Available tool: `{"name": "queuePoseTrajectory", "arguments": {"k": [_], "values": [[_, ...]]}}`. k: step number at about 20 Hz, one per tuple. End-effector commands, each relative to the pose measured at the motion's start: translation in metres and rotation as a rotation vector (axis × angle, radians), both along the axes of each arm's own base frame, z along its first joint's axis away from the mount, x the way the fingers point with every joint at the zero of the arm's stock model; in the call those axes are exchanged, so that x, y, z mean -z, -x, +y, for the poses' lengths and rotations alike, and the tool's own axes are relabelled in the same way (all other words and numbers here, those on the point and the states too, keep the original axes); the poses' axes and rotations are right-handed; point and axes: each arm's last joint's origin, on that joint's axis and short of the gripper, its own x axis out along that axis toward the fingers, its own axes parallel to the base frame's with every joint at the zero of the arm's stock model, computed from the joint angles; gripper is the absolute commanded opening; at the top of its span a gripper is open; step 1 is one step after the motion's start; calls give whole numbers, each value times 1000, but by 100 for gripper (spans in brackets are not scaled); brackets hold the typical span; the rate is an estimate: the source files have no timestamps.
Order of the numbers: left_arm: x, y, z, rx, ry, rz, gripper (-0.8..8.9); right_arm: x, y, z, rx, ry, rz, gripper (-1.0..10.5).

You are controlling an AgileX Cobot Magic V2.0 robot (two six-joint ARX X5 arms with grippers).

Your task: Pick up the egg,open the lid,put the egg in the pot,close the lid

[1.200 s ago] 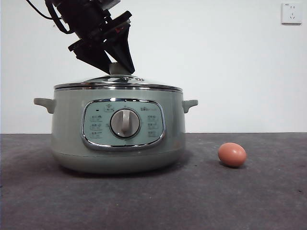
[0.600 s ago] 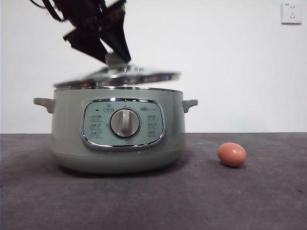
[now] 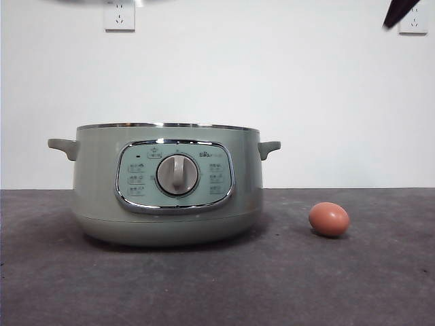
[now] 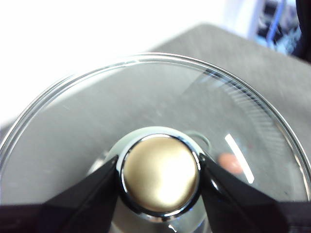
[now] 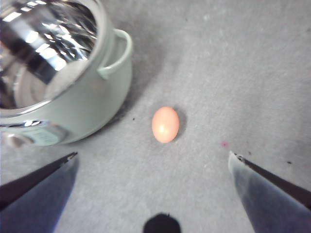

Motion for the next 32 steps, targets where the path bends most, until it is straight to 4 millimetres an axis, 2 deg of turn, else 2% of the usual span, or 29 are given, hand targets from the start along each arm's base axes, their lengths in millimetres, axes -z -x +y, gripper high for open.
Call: {"name": "queuePoseTrajectory", "arguments": {"k": [1, 4, 8, 12, 15, 19, 22, 25, 30, 32], "values": [[-19, 33, 18, -50, 35, -79, -8, 16, -24, 11, -33, 4, 55, 594], [-25, 69, 35, -80, 33, -91, -8, 44, -55, 32, -74, 45, 118, 594], [-23, 104, 52, -140, 23, -64, -8, 84, -83, 55, -76, 158, 191, 594], [-21, 135, 66, -168, 51, -56, -8, 112, -100, 68, -83, 203, 219, 594], [-18, 149, 73, -178, 62, -35, -8, 127, -108, 74, -85, 218, 231, 593], [-14, 155, 75, -181, 51, -1, -8, 140, -113, 82, -95, 234, 233, 499], [-13, 155, 75, -185, 55, 10, -8, 142, -116, 84, -76, 243, 209, 496], [-13, 155, 75, -185, 55, 9, -8, 145, -117, 84, -68, 249, 218, 333], [-14, 155, 75, -185, 56, 7, -8, 154, -118, 85, -58, 246, 257, 330], [-14, 155, 75, -185, 56, 7, -8, 155, -118, 85, -58, 250, 266, 225]]}}
